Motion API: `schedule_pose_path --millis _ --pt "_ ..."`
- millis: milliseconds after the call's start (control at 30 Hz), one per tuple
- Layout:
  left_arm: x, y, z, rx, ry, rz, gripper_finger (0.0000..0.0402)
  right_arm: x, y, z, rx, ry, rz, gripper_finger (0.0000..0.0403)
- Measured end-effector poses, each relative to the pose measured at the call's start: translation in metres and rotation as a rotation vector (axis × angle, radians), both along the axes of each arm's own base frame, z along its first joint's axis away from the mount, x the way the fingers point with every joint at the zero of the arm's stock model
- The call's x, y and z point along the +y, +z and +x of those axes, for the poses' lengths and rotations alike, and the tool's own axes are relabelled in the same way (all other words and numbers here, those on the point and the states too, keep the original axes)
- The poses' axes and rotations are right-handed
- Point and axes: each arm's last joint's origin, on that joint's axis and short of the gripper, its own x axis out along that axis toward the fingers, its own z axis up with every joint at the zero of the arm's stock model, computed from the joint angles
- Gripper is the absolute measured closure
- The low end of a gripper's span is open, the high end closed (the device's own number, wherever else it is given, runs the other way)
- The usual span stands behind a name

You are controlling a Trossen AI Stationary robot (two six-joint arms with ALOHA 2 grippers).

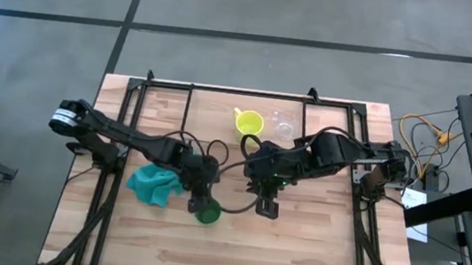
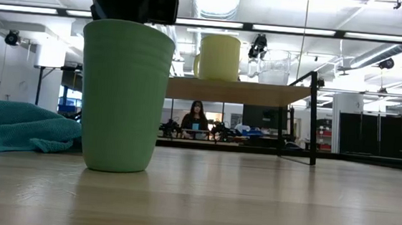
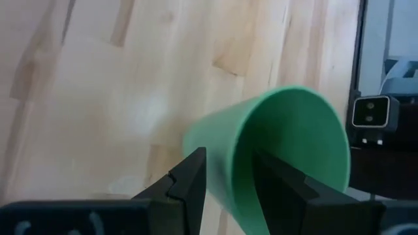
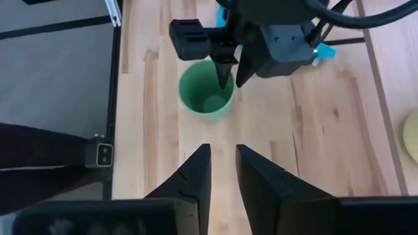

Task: Stack small to large cups/mugs on shelf
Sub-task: Put the green cup on the shelf

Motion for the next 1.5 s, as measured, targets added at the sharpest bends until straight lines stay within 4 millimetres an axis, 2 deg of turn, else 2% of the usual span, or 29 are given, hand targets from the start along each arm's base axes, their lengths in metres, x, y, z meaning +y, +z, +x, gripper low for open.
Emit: schedule_pose_path --millis 367,700,833,1000,1133,1267,1500 --pt "-0.006 0.001 -0.002 0.000 0.008 -0.002 0.0292 0.008 0.006 0.012 -0.157 0.025 0.001 0.0340" --pt "-0.007 0.000 -0.002 0.006 0.006 0.001 0.0296 0.015 0.001 0.014 -0.171 0.024 -0.037 0.0340" --pt "-0.006 0.000 -0.002 0.003 0.015 0.014 0.0327 0.016 -0.001 0.014 -0.166 0.023 -0.044 0.0339" --pt "-0.007 0.000 -0.002 0.003 0.015 0.014 0.0390 0.016 -0.002 0.014 -0.163 0.024 -0.045 0.0339" --pt "-0.008 0.003 -0.004 -0.004 0.010 0.012 0.0397 0.016 -0.002 0.014 -0.163 0.024 -0.045 0.0339" --pt "-0.011 0.016 -0.003 -0.040 0.000 0.003 0.0400 0.016 -0.002 0.014 -0.161 0.027 -0.047 0.0339" --pt "-0.009 0.065 -0.012 -0.054 0.021 0.031 0.0401 0.016 -0.002 0.014 -0.158 0.027 -0.048 0.0339"
